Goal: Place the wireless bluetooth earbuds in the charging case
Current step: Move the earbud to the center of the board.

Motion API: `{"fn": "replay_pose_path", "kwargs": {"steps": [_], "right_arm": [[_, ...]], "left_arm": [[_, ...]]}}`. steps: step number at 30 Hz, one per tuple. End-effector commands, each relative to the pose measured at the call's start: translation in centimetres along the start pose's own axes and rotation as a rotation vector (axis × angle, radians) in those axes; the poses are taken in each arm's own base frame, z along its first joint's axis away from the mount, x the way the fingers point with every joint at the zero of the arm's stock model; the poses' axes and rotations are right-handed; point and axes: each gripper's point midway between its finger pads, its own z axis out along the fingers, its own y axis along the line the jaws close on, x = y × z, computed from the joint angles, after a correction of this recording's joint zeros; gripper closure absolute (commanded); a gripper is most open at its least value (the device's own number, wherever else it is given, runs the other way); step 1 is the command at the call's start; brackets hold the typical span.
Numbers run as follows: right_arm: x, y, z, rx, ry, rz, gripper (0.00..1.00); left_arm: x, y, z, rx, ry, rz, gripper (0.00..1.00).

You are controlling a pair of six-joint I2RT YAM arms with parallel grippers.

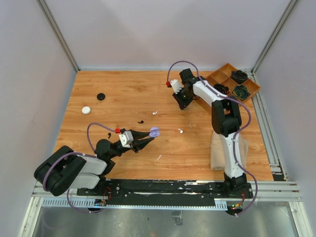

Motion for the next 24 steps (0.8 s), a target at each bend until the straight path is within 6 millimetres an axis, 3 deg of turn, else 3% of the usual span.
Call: {"fn": "replay_pose_path", "kwargs": {"steps": [1, 7, 14, 24], "right_arm": [[2.1, 0.1, -1.7, 0.043, 0.063, 0.129, 0.81], [5.0, 1.4, -2.7, 0.109, 0.137, 0.312, 0.82], [9.8, 4.4, -3.1, 0.163, 0.251, 0.435, 0.82], [13.3, 8.1, -3.7, 0.171, 0.344, 0.522, 0.75]], "left_arm": [[-5.6, 0.2, 0.6, 0.011, -0.203, 0.123, 1.0], [-5.8, 0.2, 0.4, 0.005, -0.212, 0.119, 1.0], [-5.8, 0.2, 0.3, 0.003, -0.213, 0.118, 1.0], [-5.7, 0.3, 0.4, 0.0, -0.207, 0.116, 1.0]]}}
